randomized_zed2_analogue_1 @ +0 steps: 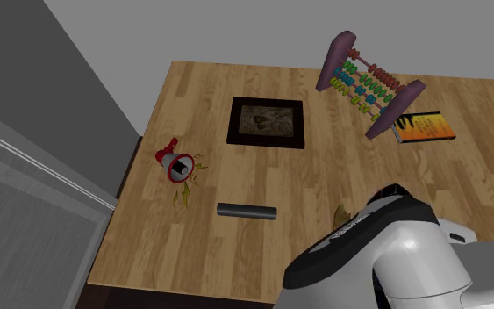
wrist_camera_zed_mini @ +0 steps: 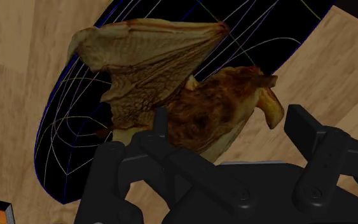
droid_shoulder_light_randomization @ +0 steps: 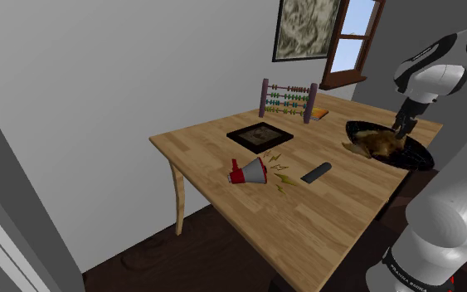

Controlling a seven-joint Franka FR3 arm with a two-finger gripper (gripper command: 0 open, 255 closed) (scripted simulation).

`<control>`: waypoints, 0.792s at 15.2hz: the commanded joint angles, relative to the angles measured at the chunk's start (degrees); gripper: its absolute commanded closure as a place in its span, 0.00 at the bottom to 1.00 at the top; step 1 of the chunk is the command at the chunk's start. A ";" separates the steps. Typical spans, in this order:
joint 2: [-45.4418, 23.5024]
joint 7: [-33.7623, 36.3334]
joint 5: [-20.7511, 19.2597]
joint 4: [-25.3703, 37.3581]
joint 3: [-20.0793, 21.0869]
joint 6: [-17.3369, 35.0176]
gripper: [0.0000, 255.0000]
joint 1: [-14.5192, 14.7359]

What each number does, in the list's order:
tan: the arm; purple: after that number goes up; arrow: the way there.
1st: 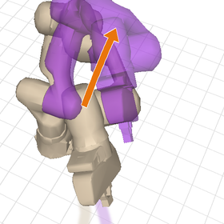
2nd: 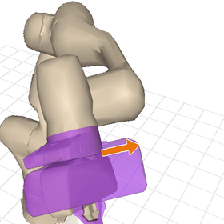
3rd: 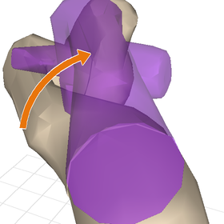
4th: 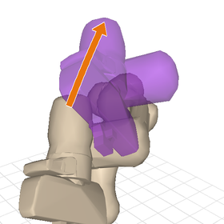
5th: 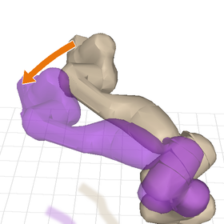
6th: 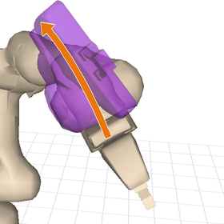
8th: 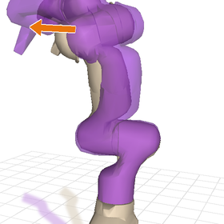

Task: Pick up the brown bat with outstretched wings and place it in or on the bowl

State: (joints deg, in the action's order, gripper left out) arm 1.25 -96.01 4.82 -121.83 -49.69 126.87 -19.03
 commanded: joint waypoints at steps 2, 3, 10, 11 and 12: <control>1.41 1.02 -1.43 0.91 0.14 -1.77 0.00 0.02; 2.76 1.94 -2.74 1.85 0.34 -3.55 0.00 0.01; 4.86 3.32 -4.66 3.75 0.88 -6.82 0.00 -0.15; 4.86 3.32 -4.66 3.75 0.88 -6.82 0.00 -0.15; 4.86 3.32 -4.66 3.75 0.88 -6.82 0.00 -0.15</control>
State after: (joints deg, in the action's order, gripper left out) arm 6.10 -92.70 0.17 -118.08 -48.82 120.06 -19.17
